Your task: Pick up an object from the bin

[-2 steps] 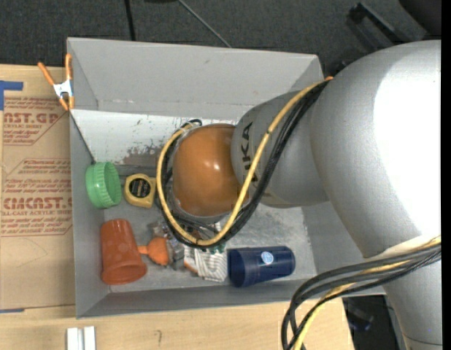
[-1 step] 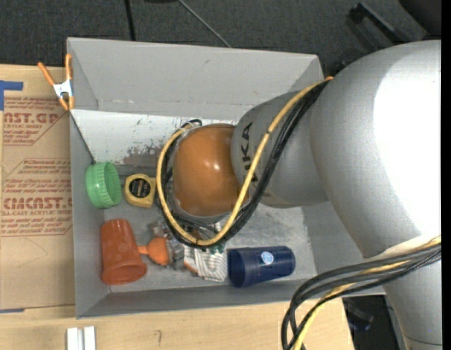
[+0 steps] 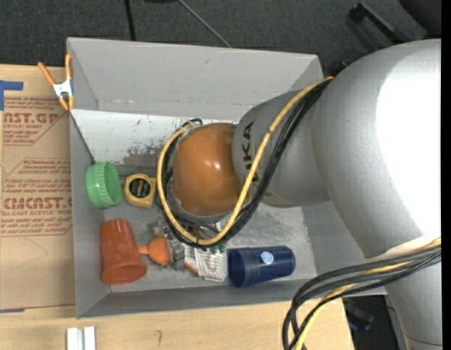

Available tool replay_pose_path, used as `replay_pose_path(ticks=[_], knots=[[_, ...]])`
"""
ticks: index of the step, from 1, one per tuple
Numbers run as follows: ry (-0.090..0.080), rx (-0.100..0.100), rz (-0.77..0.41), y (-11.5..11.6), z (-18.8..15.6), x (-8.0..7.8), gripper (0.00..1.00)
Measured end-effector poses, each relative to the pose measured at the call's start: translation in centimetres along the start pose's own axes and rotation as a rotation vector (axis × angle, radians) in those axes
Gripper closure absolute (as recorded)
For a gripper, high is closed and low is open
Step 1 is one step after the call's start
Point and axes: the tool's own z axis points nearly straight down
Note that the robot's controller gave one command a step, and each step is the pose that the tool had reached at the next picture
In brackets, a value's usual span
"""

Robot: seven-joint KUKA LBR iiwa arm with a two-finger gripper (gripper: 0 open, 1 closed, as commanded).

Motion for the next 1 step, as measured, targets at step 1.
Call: replay_pose_path(ticks=[1], knots=[[0.000,0.000,0.000,0.01,-0.81,0.00,1.00]])
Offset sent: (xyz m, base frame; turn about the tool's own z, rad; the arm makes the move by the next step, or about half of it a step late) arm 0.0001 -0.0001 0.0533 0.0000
